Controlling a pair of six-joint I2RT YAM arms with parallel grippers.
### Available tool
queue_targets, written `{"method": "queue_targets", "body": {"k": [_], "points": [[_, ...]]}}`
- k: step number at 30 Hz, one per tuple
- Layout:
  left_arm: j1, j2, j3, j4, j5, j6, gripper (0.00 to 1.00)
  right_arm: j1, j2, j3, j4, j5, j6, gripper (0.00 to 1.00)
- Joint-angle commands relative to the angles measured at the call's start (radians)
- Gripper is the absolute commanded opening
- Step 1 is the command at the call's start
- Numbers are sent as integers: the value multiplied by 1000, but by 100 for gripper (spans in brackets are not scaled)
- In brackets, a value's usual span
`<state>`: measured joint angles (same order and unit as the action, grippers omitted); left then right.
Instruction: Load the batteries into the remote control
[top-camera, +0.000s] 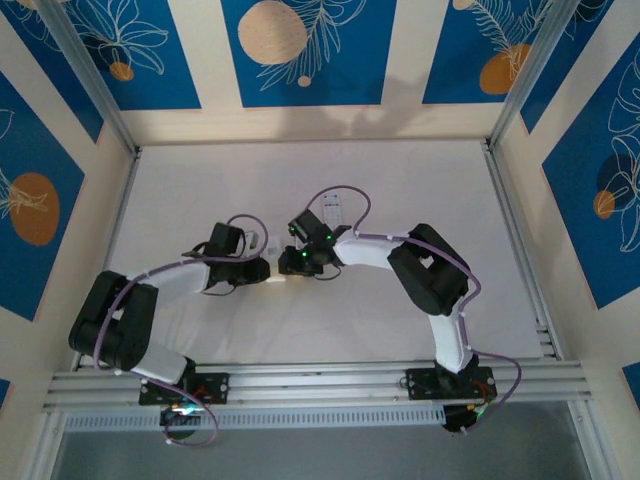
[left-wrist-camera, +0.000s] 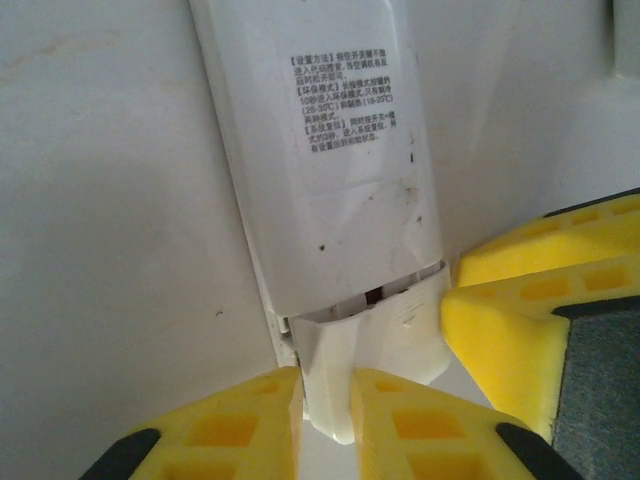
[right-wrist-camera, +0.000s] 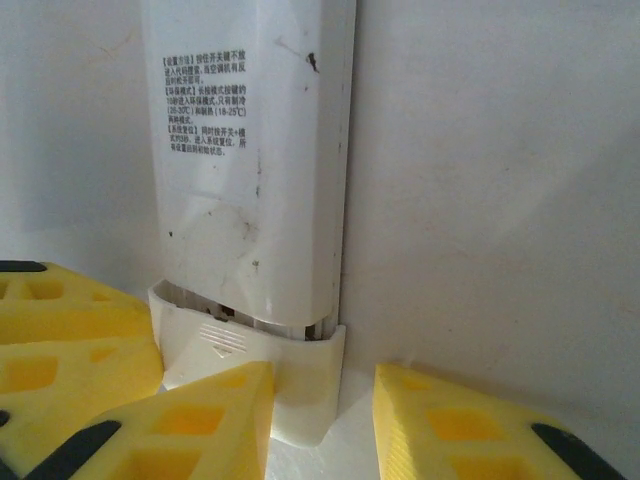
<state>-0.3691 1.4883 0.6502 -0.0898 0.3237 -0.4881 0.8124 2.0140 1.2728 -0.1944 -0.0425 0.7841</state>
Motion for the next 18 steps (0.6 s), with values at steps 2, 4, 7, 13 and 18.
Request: {"method": "queue_targets", "body": {"k": [2, 4, 7, 13, 18], "points": [[-7, 52, 10, -1, -40, 10, 17, 7, 29, 39, -33, -13, -31, 31], [-7, 67, 8, 4, -44, 8, 15, 8, 34, 53, -47, -6, -41, 30], [-7, 84, 1, 13, -65, 1, 12, 11, 41, 75, -67, 0, -57, 28], [-7, 99, -23, 12, -131, -16, 7, 24, 67, 125, -109, 11, -85, 24], [-7, 117, -55, 40, -141, -25, 5, 34, 81, 148, -117, 2, -91, 24]]}}
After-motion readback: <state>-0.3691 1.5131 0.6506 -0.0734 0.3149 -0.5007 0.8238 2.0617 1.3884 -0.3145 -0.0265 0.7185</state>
